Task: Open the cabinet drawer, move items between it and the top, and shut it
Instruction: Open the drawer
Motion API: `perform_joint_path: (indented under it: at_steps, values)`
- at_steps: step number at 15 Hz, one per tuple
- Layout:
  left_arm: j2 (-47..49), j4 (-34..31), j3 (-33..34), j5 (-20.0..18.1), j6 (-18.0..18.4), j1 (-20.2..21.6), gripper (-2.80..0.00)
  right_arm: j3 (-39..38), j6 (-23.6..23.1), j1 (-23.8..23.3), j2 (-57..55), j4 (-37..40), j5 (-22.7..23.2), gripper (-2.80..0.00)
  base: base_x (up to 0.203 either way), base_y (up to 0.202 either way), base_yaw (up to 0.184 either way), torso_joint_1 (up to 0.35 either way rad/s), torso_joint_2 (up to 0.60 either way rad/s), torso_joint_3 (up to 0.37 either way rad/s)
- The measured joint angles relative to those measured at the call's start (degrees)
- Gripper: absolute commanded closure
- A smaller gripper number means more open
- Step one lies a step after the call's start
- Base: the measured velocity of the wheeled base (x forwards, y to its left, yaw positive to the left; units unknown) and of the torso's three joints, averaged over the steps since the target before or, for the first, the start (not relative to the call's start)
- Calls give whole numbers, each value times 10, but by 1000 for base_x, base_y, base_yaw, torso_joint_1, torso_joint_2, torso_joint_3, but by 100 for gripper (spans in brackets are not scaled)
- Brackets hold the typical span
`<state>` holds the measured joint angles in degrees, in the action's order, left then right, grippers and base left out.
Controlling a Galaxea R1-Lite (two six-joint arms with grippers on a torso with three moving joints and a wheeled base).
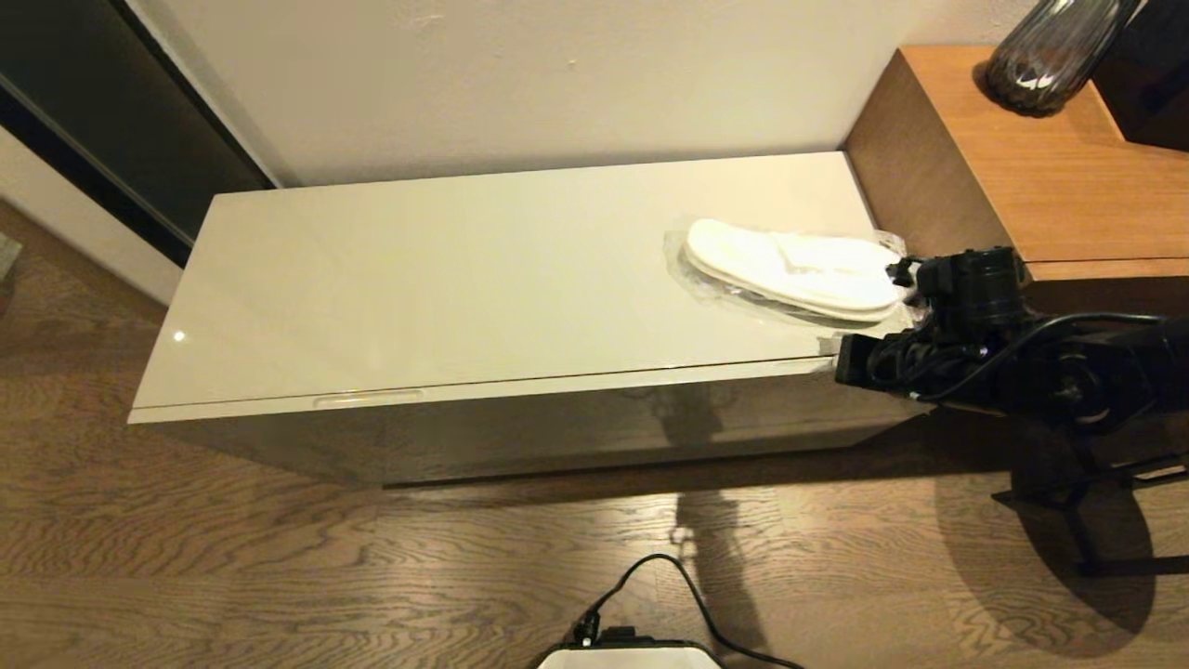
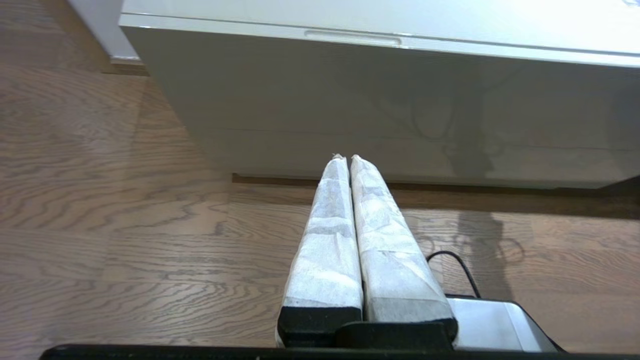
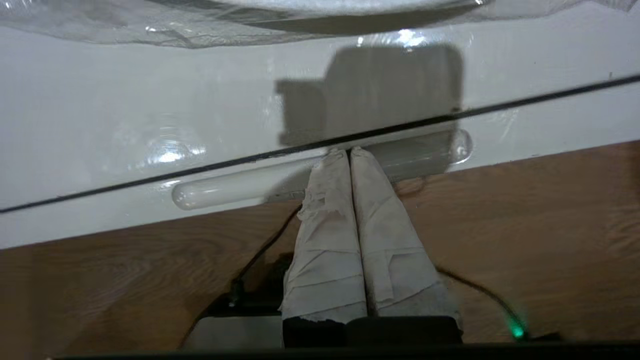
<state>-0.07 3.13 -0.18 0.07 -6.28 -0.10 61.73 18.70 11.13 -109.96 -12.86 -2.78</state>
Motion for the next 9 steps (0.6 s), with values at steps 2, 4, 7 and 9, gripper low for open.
perform_joint_path:
  at_steps: [2, 4, 7, 9]
  values:
    - [0, 0, 0, 0, 0, 0, 0, 0, 59, 0, 9, 71, 28, 0, 0, 0, 0, 0, 0, 0]
    - [0, 0, 0, 0, 0, 0, 0, -1, 104, 0, 14, 139, 58, 0, 0, 0, 0, 0, 0, 0]
    - [0, 0, 0, 0, 0, 0, 0, -15, 150, 1, 26, 232, 95, 0, 0, 0, 0, 0, 0, 0]
    - [0, 0, 0, 0, 0, 0, 0, -33, 169, 2, 54, 265, 107, 0, 0, 0, 0, 0, 0, 0]
